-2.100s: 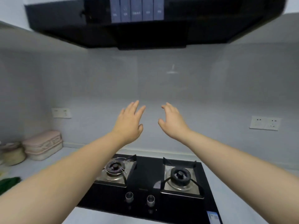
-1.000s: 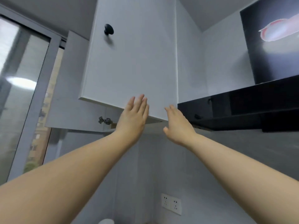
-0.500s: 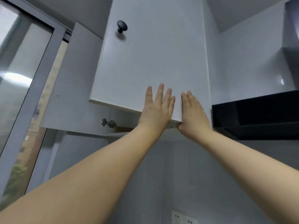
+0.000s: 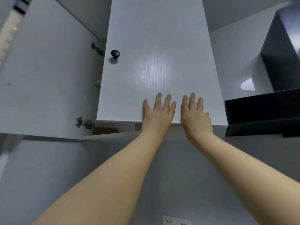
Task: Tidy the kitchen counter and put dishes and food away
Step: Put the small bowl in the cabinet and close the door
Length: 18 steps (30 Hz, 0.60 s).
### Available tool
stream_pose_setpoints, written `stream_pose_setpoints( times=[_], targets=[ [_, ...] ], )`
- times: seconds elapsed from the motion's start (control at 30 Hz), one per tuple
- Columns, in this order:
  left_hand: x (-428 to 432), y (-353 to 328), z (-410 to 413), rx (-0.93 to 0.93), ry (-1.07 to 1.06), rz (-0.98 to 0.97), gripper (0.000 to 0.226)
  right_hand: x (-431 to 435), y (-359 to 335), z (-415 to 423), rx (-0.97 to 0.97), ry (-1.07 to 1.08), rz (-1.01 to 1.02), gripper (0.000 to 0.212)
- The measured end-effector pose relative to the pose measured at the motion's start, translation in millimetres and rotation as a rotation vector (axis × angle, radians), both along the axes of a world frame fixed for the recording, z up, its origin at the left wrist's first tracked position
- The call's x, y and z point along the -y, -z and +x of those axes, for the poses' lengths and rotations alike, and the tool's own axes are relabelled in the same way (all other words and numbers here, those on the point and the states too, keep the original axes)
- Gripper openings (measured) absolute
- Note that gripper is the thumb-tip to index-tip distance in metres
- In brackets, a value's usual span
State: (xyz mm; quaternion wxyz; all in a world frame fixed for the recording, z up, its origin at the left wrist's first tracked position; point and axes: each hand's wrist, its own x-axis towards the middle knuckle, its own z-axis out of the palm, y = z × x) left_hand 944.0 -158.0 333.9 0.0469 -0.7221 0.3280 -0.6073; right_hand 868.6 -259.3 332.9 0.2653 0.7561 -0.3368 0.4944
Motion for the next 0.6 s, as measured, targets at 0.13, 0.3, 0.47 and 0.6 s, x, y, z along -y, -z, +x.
stream_pose_setpoints(
  times=[0.13, 0.3, 0.47, 0.6],
  targets=[
    [7.7, -3.0, 15.4, -0.014, 0.055, 0.036, 0.094, 3.3, -1.7, 8.5, -0.029, 0.095, -0.024, 0.085],
    [14.2, -4.9, 31.4, -0.021, 0.130, 0.045, 0.089, 7.3, -4.0, 18.5, -0.048, 0.185, -0.068, 0.081],
    [22.6, -4.9, 47.2, 0.015, 0.152, 0.054, 0.091, 14.9, -1.0, 24.7, -0.043, 0.234, -0.113, 0.084],
    [27.3, -3.6, 61.2, 0.025, 0.188, 0.079, 0.086, 22.4, -3.6, 17.7, -0.087, 0.166, -0.125, 0.090]
  ],
)
